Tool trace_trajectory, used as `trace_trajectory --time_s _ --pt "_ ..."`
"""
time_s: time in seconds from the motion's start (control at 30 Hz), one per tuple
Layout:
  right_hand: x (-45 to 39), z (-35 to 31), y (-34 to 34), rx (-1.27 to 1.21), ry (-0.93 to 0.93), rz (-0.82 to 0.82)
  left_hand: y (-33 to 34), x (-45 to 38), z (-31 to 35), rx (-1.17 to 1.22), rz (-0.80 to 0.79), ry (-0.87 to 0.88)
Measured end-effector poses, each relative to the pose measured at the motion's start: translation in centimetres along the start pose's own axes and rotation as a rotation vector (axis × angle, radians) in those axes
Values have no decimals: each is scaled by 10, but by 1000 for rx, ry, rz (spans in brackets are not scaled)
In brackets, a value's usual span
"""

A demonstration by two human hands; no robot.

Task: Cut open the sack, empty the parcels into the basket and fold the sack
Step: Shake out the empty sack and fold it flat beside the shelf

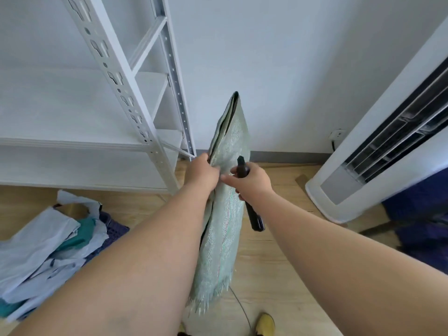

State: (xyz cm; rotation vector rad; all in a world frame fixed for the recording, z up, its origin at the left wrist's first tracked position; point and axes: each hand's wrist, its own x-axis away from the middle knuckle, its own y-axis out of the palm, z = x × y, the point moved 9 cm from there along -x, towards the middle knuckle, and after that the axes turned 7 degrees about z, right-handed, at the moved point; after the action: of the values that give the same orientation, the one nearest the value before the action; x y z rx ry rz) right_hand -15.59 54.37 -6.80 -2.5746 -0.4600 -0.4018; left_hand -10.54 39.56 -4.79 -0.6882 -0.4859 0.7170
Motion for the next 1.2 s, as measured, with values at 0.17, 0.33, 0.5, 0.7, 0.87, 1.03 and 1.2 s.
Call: trace_trajectory --time_s 0.17,0.33,0.5,0.7,0.87,1.03,1.2 --pt "15 8 27 3 29 -77 -15 -8 5 219 -30 -94" --pt "10 4 26 -134 110 89 -9 -4 20 365 -156 -107" --pt "-4 3 -7 -172 132 289 -11 6 30 152 -330 131" --pt "-9 -15 3 -262 225 -32 15 32 -8 -370 -472 115" --pt "1 -17 19 -234 169 -221 -8 19 -25 -173 -122 16" --pt "20 -1 36 11 90 -330 -8 21 -43 147 -131 -222" --pt "32 2 39 92 54 -397 9 38 -34 530 -364 -322"
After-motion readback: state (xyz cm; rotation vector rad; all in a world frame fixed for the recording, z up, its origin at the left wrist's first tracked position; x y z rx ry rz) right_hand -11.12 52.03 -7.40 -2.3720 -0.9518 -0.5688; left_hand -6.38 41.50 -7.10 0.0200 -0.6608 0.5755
